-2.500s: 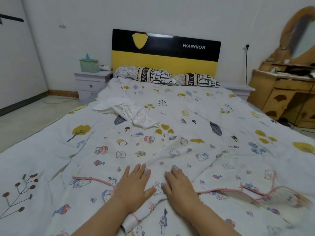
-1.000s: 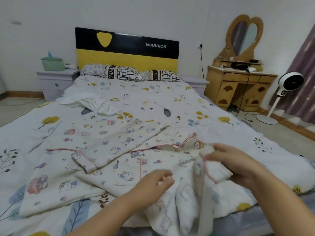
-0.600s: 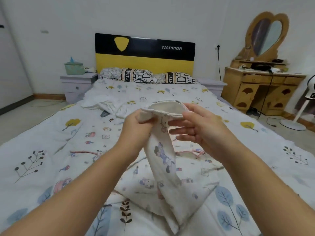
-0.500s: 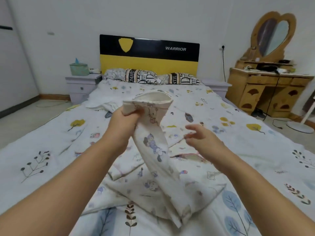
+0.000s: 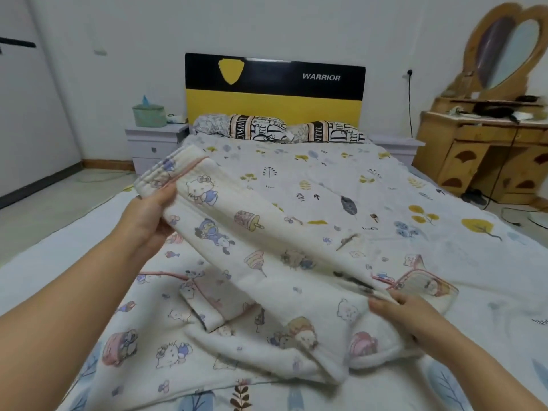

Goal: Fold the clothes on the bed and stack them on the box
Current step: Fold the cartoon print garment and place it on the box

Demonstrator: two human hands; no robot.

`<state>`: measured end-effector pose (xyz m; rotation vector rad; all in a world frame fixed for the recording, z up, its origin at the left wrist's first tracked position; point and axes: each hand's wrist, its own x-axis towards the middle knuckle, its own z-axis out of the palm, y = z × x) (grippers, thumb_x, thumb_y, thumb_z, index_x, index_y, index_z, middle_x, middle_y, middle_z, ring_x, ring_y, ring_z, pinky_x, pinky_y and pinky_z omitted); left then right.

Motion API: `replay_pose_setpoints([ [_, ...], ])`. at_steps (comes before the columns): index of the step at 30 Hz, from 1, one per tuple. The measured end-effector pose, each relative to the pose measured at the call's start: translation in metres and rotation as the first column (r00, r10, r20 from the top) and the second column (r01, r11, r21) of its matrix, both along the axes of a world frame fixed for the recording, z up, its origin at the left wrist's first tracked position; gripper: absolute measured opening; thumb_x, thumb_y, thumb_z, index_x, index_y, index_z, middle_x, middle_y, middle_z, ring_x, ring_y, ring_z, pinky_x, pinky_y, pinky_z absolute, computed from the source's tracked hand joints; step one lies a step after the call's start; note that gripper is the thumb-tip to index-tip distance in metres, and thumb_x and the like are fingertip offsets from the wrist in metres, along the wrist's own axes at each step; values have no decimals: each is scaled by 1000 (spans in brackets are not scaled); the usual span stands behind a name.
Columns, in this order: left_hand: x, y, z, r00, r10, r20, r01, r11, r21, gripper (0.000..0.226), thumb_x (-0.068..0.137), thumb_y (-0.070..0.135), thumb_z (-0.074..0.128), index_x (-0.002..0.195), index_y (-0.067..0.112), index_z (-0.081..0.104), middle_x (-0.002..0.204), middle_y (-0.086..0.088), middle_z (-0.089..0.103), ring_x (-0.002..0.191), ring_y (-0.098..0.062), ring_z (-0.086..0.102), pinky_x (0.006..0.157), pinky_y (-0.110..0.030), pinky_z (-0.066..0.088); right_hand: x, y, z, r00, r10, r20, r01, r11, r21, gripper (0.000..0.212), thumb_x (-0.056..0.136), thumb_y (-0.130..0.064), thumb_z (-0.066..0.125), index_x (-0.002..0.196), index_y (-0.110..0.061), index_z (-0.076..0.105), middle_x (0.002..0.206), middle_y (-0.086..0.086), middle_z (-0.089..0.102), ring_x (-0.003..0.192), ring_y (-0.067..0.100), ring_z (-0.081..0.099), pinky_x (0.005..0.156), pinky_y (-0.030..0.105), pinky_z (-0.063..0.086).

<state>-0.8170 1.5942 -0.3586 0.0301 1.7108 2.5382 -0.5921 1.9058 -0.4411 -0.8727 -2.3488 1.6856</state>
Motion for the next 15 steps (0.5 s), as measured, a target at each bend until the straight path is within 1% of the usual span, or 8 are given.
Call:
replay_pose_setpoints([
  [3, -21, 0, -26, 997, 21, 72, -13, 994, -109, 21, 92, 15, 58, 112, 8, 58, 90, -2, 71, 77, -15, 64, 64, -29, 56, -11, 8, -2, 996, -42, 76, 41, 999, 9, 17, 81, -20, 71, 81, -4, 65, 73, 8, 71, 63, 18, 63, 57, 24, 51],
  [5, -28, 3, -44, 993, -23, 113, 45, 980, -191, 36, 92, 17, 58, 125, 4, 50, 80, 0, 72, 69, -14, 63, 48, -18, 53, -23, 12, -11, 975, -89, 205, 43, 976, 215, 34, 79, -34, 73, 90, -5, 59, 89, 9, 67, 75, 19, 61, 64, 29, 45],
  [6, -28, 5, -54, 990, -31, 138, 70, 956, -286, 49, 91, 20, 59, 133, 2, 43, 88, -4, 72, 74, -17, 63, 50, -18, 53, -26, 11, -15, 945, -114, 306, 0, 937, 349, 45, 78, -44, 71, 101, -8, 56, 103, 9, 64, 89, 21, 59, 72, 31, 46],
  [7, -29, 6, -66, 989, -7, 147, 71, 899, -432, 62, 90, 24, 61, 140, 2, 33, 108, -11, 67, 88, -24, 63, 63, -23, 56, -29, 7, -19, 893, -153, 424, -79, 872, 483, 55, 79, -52, 66, 114, -13, 51, 118, 7, 57, 105, 23, 55, 84, 35, 46],
  [8, -31, 7, -78, 993, 33, 111, 44, 779, -626, 69, 90, 28, 61, 144, 4, 25, 130, -17, 54, 108, -32, 57, 81, -32, 53, -32, 1, -22, 841, -204, 501, -160, 791, 590, 62, 80, -57, 60, 125, -18, 44, 130, 6, 48, 120, 25, 46, 94, 39, 42],
  [9, -30, 9, -89, 998, 55, 31, -8, 592, -806, 70, 91, 31, 58, 146, 5, 23, 142, -20, 40, 123, -36, 46, 96, -38, 43, -34, -6, -24, 821, -237, 519, -209, 721, 661, 63, 83, -58, 55, 132, -22, 37, 138, 5, 39, 130, 26, 35, 101, 43, 36],
  [11, -20, 17, -106, 992, -39, -120, -103, 304, -947, 63, 95, 34, 49, 147, 10, 22, 151, -17, 26, 136, -33, 29, 109, -42, 28, -42, -24, -25, 872, -223, 435, -208, 635, 744, 62, 90, -53, 45, 142, -26, 24, 150, 6, 22, 140, 25, 17, 111, 48, 22],
  [15, -1, 42, -134, 889, -409, -205, -207, 41, -978, 62, 97, 48, 26, 151, 23, 8, 159, 0, -5, 146, -20, -3, 118, -40, 4, -61, -62, -34, 939, 42, 342, -298, 597, 745, 62, 98, -47, 30, 150, -27, 4, 158, 1, -10, 146, 20, -13, 118, 47, -2],
])
